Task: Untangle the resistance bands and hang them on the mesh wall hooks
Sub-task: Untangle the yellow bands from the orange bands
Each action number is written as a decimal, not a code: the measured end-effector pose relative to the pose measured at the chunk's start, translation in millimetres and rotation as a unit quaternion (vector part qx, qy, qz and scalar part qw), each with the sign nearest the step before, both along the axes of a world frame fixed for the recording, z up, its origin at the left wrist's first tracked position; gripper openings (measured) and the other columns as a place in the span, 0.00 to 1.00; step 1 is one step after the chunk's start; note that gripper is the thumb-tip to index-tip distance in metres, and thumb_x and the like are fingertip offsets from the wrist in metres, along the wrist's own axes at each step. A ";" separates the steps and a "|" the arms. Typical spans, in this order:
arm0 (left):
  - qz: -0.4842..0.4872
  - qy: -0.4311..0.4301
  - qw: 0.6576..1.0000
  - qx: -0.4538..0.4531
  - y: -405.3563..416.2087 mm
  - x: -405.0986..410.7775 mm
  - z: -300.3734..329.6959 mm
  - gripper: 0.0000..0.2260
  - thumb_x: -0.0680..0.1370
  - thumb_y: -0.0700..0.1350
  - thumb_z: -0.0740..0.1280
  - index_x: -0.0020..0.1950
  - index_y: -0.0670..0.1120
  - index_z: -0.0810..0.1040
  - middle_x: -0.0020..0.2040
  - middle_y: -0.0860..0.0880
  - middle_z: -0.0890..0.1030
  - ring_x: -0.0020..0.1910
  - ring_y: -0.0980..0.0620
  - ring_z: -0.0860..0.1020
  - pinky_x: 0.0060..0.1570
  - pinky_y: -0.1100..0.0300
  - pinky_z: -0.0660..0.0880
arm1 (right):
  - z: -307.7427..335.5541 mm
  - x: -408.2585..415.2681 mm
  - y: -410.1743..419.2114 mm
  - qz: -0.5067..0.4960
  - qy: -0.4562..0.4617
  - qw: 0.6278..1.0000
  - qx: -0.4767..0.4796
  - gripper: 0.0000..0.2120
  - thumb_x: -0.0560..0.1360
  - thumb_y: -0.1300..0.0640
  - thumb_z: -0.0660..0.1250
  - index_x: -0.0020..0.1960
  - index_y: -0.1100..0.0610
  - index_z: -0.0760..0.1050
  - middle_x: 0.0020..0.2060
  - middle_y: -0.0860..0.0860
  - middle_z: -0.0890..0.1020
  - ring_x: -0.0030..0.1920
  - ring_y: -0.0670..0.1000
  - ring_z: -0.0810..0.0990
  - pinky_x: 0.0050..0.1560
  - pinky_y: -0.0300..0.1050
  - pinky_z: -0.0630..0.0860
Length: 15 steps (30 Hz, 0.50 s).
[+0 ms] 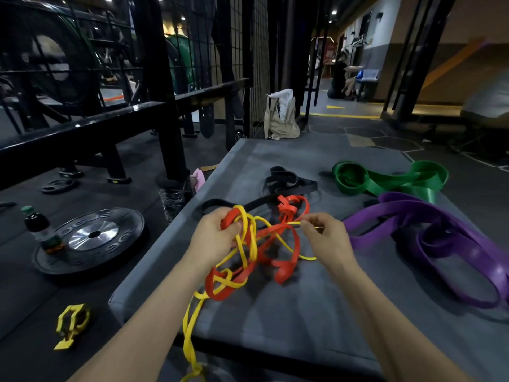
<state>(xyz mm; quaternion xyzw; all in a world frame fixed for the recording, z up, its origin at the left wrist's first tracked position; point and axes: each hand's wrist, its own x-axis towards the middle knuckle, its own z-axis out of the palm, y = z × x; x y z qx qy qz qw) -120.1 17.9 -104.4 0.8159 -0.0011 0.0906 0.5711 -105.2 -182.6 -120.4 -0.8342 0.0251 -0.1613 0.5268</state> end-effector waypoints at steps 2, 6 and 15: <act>-0.015 -0.012 0.996 -0.090 -2.6 -1.7 5.8 0.10 0.78 0.34 0.62 0.43 0.48 0.77 0.38 0.46 0.79 0.37 0.50 0.81 0.39 0.57 0.80 | -0.4 -4.1 8.2 0.064 -0.002 0.997 -0.036 0.02 0.73 0.58 0.69 0.46 0.54 0.77 0.35 0.45 0.77 0.37 0.44 0.75 0.44 0.41 0.71; -0.032 -0.046 0.986 -0.156 -0.7 -5.3 13.2 0.10 0.78 0.32 0.61 0.47 0.45 0.78 0.41 0.47 0.81 0.40 0.52 0.82 0.43 0.55 0.81 | -9.4 -6.0 22.1 0.105 0.030 0.985 -0.134 0.21 0.70 0.57 0.73 0.61 0.56 0.72 0.52 0.50 0.72 0.49 0.46 0.73 0.55 0.41 0.73; -0.093 -0.057 0.977 -0.185 3.0 -11.8 13.5 0.12 0.77 0.31 0.61 0.46 0.46 0.79 0.37 0.50 0.82 0.38 0.53 0.82 0.39 0.60 0.80 | -17.7 11.7 43.5 0.180 -0.003 0.974 -0.140 0.34 0.68 0.63 0.70 0.71 0.53 0.64 0.62 0.50 0.76 0.62 0.50 0.74 0.63 0.50 0.72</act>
